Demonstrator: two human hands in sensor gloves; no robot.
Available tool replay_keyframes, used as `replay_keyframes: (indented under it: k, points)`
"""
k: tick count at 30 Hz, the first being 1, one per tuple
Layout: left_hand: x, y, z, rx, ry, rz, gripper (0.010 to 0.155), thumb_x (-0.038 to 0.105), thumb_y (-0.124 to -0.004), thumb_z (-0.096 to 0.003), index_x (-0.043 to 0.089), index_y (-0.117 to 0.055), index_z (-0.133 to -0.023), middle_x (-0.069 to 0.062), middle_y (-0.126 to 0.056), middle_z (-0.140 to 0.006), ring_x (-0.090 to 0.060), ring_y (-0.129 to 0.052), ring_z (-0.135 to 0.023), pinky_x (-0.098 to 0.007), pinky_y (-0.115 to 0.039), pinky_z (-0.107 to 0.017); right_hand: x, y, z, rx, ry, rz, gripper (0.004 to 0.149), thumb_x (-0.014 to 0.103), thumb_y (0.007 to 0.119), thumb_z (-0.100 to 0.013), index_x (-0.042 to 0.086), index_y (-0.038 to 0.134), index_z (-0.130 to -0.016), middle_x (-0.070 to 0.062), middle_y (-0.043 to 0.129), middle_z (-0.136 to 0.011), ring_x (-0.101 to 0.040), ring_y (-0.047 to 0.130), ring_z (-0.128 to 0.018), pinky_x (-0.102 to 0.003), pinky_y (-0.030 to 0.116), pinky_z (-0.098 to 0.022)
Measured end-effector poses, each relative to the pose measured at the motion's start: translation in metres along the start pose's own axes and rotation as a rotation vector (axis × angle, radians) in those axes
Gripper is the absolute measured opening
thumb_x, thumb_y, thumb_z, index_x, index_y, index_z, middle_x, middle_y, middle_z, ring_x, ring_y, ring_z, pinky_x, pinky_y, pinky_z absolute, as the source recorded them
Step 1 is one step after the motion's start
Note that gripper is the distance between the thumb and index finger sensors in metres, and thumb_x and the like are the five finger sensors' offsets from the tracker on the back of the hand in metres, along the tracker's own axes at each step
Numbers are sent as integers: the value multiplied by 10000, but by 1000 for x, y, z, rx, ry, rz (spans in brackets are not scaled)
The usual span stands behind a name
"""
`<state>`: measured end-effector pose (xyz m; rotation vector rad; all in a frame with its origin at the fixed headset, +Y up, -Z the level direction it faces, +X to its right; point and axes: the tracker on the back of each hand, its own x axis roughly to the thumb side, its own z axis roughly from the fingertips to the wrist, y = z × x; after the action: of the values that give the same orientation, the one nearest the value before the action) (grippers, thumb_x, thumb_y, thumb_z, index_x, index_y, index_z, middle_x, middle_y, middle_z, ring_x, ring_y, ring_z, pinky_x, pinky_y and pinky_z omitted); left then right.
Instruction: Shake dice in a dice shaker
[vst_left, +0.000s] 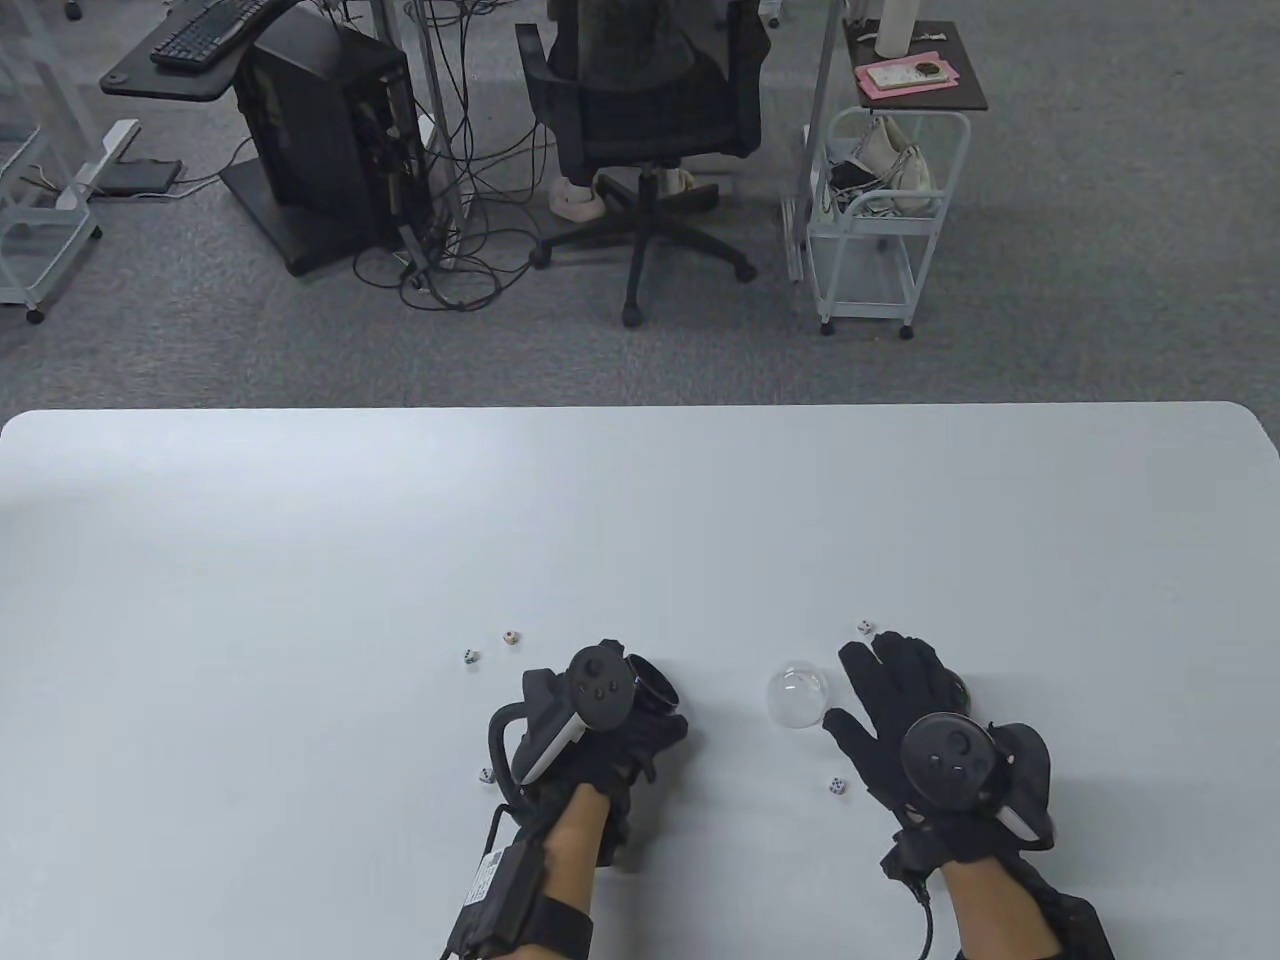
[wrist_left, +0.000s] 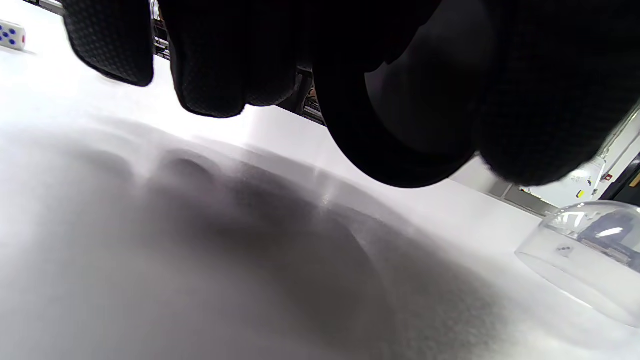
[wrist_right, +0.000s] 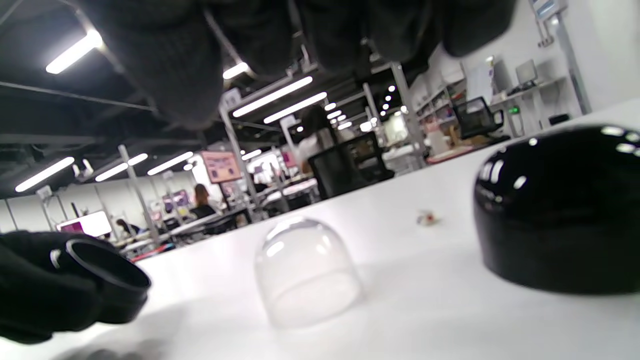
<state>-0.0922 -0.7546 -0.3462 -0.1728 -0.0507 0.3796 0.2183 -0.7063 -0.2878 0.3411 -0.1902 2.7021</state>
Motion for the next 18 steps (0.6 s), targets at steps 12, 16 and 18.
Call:
replay_keyframes:
  k: [12,16,18]
  points:
    - [12,-19,-4,-41,-7,-19,1042,738,-895,-404,175,-364,-1101,-183,-592,-1106,-473,-665,-995,-687,-589,-676,0,2,0,27,2,-2,633,449,783,-588,219,541,-1125,-251,475,-1137,-555,464,-1037,-703,534,-702]
    - [17,-21,-4,-26,-10,-27,1042,735,-923,-377,183,-410,-1095,-174,-615,-1100,-471,-669,-995,-688,-592,-673,0,2,-1,39,3,5,632,452,781,-589,216,543,-1125,-252,476,-1137,-558,461,-1036,-703,532,-702]
    - [22,-22,-3,-29,-12,-56,1042,729,-939,-367,181,-427,-1091,-169,-633,-1094,-466,-685,-990,-688,-594,-673,1,3,-1,41,2,8,633,452,781,-588,217,543,-1125,-251,477,-1137,-558,460,-1036,-703,532,-703]
